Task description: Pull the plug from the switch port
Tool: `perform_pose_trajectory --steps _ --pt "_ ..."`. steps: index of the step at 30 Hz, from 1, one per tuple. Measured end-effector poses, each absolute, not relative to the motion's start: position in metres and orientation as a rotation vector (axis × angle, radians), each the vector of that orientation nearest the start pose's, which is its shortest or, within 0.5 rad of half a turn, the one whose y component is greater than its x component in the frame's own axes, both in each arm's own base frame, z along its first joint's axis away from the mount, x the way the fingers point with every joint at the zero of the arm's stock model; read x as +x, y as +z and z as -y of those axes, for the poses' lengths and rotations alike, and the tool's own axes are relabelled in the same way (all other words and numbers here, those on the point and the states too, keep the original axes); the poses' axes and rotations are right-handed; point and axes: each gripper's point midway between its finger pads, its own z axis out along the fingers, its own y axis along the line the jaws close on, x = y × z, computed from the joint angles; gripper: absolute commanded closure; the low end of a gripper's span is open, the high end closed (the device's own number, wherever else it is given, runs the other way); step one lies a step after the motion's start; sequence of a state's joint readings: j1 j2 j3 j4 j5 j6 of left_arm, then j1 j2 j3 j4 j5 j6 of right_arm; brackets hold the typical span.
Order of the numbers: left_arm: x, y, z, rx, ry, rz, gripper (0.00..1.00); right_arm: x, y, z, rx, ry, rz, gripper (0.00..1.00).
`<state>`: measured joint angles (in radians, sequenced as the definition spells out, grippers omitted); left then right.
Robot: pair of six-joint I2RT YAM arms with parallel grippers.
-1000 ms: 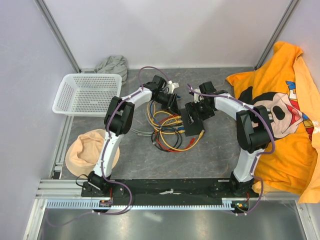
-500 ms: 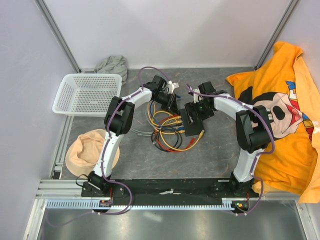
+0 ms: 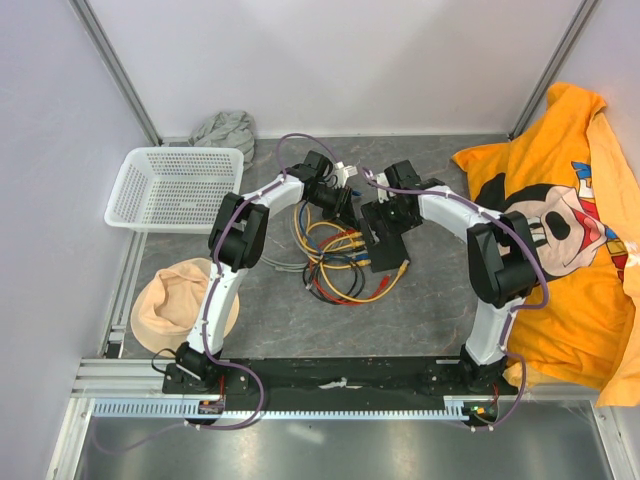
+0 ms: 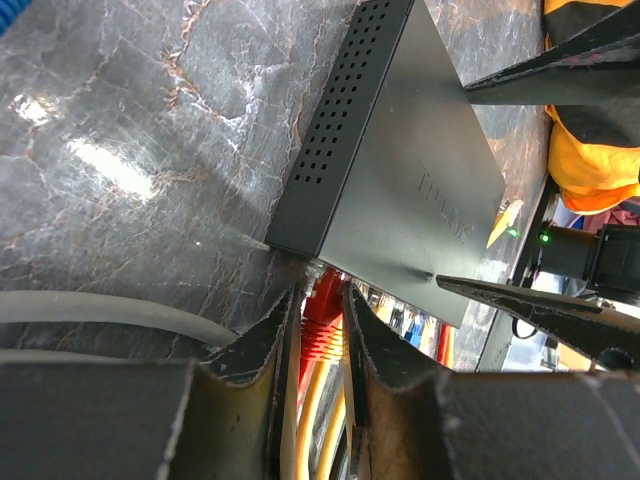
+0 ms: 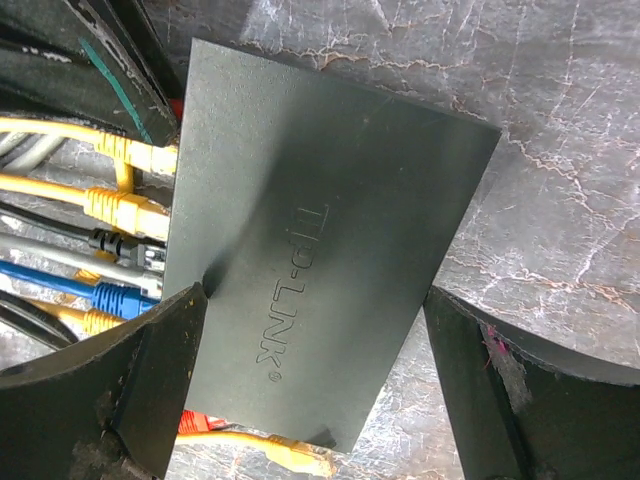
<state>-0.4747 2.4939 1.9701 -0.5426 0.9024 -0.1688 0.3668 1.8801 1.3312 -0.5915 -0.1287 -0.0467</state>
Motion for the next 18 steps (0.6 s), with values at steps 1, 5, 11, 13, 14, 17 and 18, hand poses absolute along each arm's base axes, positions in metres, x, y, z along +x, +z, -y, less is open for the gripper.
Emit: perform_pose_trajectory --steps 1,5,11,13,14,17,18 --pt "0.3999 0.0272 0.3647 0.717 -1.412 -2.528 0.98 0.3726 0.0457 -0.1654 -0.598 0.255 -2.657 0.02" --pt "0.3998 0.0270 0.3647 0.717 -1.412 -2.529 0.98 0.3722 0.0444 -0.1671 -0.604 0.198 -2.656 0.02" --pt "0.3997 0.0271 0.3647 0.717 -1.413 -2.529 0.98 0.3722 0.0448 -0.1679 -0.606 0.162 -2.653 0.02" --pt "0.3996 0.0271 0.3647 0.717 -1.413 -2.529 0.98 0.3722 0.0455 -0.1684 -0.609 0.161 -2.652 0.02" --pt "0.3996 0.0271 0.3647 0.717 -1.413 -2.529 0.98 0.3721 0.0458 -0.1689 -0.611 0.158 -2.652 0.02" --pt "0.3996 0.0274 0.3647 0.718 -1.414 -2.528 0.98 0.3718 0.0468 -0.1708 -0.627 0.132 -2.642 0.07" --pt "0.3994 0.0274 0.3648 0.718 -1.416 -2.528 0.98 0.3713 0.0475 -0.1728 -0.633 0.134 -2.638 0.14"
